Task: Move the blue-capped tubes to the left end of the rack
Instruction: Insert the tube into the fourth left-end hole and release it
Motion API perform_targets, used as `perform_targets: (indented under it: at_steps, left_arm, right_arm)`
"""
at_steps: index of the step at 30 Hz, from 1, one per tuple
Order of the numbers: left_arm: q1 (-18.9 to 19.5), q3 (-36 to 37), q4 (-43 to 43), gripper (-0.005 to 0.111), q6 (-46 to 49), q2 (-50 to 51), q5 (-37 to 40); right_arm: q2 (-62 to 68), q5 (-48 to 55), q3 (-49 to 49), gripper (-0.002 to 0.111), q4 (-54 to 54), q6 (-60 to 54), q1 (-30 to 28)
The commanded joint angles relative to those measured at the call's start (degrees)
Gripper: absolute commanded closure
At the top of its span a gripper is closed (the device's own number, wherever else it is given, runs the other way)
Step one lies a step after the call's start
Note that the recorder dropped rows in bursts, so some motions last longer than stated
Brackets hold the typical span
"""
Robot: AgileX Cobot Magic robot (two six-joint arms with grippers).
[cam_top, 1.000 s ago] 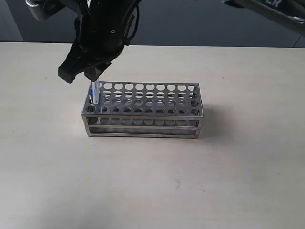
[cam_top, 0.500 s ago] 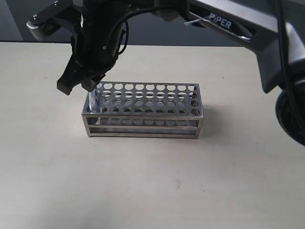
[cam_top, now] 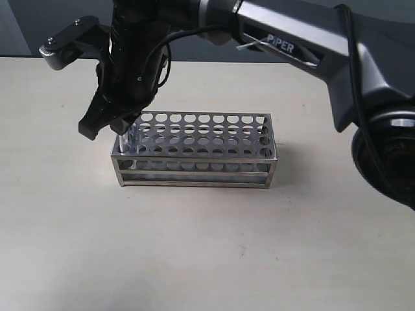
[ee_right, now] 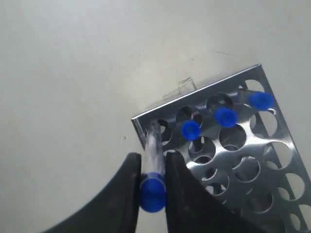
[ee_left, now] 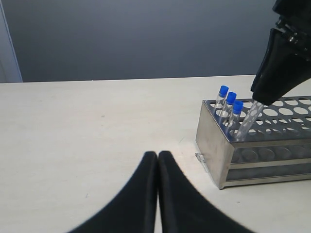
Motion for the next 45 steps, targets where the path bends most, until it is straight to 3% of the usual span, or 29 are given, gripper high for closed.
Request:
perform_targets:
  at_steps: [1,25,29,34,45]
  left_arm:
    - [-0.6,-0.3,0.1,0.106,0.0,0.2,-0.4]
    - [-0.6,-0.3,0.1,0.106,0.0,0.2,-0.4]
    - [-0.6,-0.3,0.1,0.106,0.0,0.2,-0.4]
    - [-0.6,-0.3,0.1,0.106,0.0,0.2,-0.4]
    - [-0.6,-0.3,0.1,0.106,0.0,0.2,-0.4]
  right_arm:
    - [1.8,-0.4,-0.3,0.109,2.0,-1.2,0.0]
    - [4.9,-2.1,-0.3,0.109,4.3,-1.2,-0.2]
    - [4.9,-2.1,-0.3,0.094,5.0,-1.2,-0.2]
    - [4.9,-1.0,-0.3,0.062,5.4,-1.0,-0.2]
    - [-0.7,1.9,-0.3,0.06,0.6,3.0,-0.2]
